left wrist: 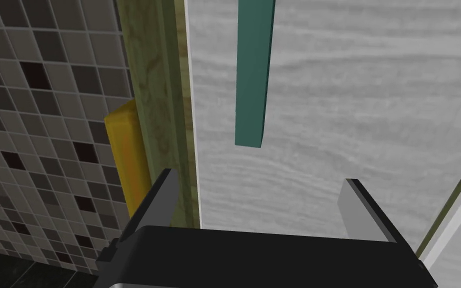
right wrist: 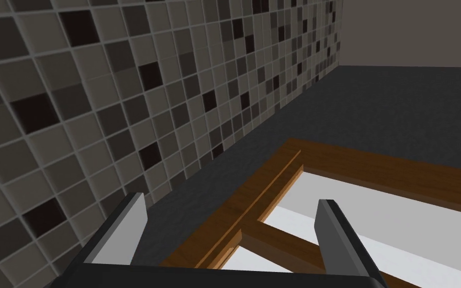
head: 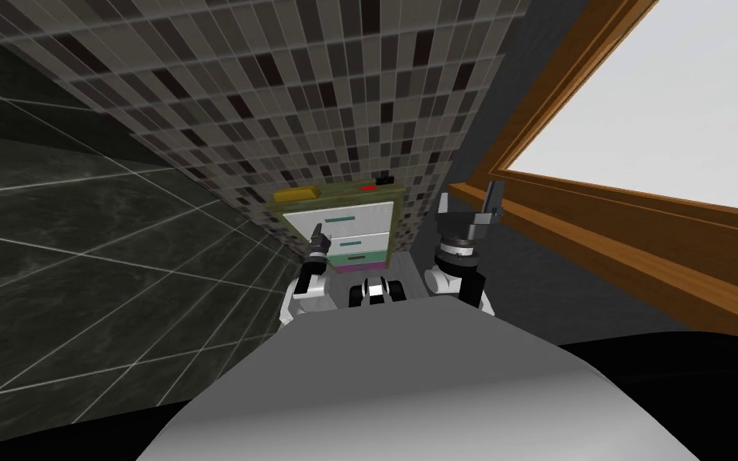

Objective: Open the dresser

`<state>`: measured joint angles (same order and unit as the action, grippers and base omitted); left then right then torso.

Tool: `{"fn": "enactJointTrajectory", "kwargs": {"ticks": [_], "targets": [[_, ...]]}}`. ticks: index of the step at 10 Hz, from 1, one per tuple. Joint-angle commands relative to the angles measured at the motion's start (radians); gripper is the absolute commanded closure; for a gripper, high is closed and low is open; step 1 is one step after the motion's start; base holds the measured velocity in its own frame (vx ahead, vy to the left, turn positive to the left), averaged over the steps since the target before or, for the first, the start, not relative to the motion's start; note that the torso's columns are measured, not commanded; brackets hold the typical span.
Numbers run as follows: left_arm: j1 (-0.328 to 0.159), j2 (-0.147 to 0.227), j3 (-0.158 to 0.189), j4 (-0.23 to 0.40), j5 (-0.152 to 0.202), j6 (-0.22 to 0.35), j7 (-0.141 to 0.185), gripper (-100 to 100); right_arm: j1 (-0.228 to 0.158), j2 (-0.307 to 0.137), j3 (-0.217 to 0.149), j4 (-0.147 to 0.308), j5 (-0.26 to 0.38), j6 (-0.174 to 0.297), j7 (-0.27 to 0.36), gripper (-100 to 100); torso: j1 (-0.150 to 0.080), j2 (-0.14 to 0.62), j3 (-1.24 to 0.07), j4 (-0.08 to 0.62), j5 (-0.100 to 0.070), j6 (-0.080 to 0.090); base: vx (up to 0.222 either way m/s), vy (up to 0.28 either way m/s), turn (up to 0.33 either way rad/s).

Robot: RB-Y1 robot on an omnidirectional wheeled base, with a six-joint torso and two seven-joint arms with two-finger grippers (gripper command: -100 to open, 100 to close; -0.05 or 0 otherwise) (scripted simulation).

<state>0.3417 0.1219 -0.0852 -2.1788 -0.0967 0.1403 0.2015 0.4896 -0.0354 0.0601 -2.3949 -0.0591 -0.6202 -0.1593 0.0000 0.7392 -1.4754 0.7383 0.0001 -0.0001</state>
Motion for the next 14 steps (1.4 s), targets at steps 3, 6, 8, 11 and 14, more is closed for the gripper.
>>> {"fn": "enactJointTrajectory", "kwargs": {"ticks": [3,6,8,11,14], "targets": [[-0.006,0.006,-0.006,-0.025,-0.002,0.064,0.007,-100,0.000,0.000,0.000,0.000,0.000,0.000,0.000,0,-0.001,0.003,0.002,0.001,0.000,0.000,0.108,0.011,-0.031],[-0.050,0.027,0.005,0.027,0.034,0.051,-0.006,100,0.000,0.000,0.000,0.000,0.000,0.000,0.000,0,0.000,0.002,0.001,0.000,0.000,0.000,0.015,-0.003,0.018],[-0.089,0.048,0.017,0.059,0.070,0.047,-0.017,100,-0.001,0.000,0.000,0.000,0.000,0.000,0.000,0,-0.001,-0.005,-0.002,-0.009,0.004,0.003,-0.126,-0.046,0.036],[-0.129,0.070,0.028,0.109,0.105,0.044,-0.028,100,0.000,0.000,0.000,0.000,0.000,0.000,0.000,0,-0.003,-0.012,-0.007,-0.009,0.002,0.005,-0.098,-0.023,0.019],[-0.207,0.112,0.051,0.180,0.177,0.036,-0.051,100,0.000,0.000,0.000,0.000,0.000,0.000,0.000,0,-0.002,-0.011,-0.006,-0.010,0.003,0.004,-0.096,-0.036,0.030]]}}
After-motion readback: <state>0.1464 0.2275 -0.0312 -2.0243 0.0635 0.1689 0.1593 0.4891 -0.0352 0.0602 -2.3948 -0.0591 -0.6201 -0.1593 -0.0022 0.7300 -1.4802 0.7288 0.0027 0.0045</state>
